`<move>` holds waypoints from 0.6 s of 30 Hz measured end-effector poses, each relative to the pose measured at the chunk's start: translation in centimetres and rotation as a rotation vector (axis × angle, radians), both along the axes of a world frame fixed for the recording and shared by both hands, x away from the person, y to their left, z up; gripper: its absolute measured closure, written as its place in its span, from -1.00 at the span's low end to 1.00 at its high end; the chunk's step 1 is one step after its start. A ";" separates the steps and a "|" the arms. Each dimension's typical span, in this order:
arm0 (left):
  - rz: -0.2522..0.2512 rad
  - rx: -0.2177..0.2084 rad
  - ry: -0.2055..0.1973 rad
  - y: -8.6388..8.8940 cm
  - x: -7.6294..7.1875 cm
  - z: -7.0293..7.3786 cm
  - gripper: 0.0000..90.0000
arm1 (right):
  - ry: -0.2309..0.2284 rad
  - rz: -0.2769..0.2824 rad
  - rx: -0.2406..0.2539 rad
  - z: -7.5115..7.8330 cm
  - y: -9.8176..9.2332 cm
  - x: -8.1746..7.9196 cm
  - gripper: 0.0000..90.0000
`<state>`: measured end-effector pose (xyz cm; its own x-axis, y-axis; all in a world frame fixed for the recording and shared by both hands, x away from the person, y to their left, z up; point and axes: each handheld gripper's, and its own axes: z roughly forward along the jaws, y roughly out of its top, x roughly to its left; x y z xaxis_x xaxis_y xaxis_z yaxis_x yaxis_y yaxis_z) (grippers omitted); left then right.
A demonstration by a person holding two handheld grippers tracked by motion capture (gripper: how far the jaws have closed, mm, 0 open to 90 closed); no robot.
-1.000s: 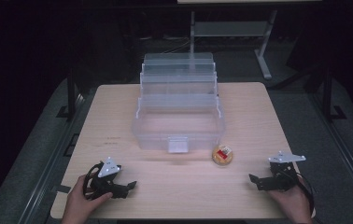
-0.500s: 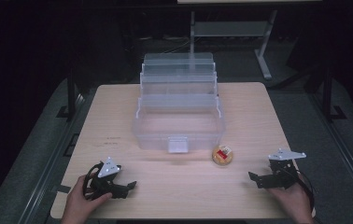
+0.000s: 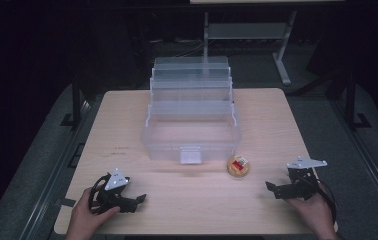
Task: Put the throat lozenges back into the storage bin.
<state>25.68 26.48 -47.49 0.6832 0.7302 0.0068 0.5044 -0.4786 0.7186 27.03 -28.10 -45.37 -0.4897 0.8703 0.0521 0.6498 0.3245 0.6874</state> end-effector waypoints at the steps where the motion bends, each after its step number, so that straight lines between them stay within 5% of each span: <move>1: 0.000 0.000 0.000 0.0 0.0 0.0 -0.76 | 0.001 -0.001 0.000 0.0 0.0 0.0 -0.98; 18: 0.000 0.000 0.000 0.0 0.0 0.0 -0.76 | -0.009 0.010 0.003 1.1 0.7 1.2 -0.98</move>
<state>25.68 26.48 -47.49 0.6829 0.7304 0.0068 0.5045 -0.4784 0.7188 28.23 -27.43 -44.27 -0.4990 0.8652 0.0503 0.6401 0.3288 0.6944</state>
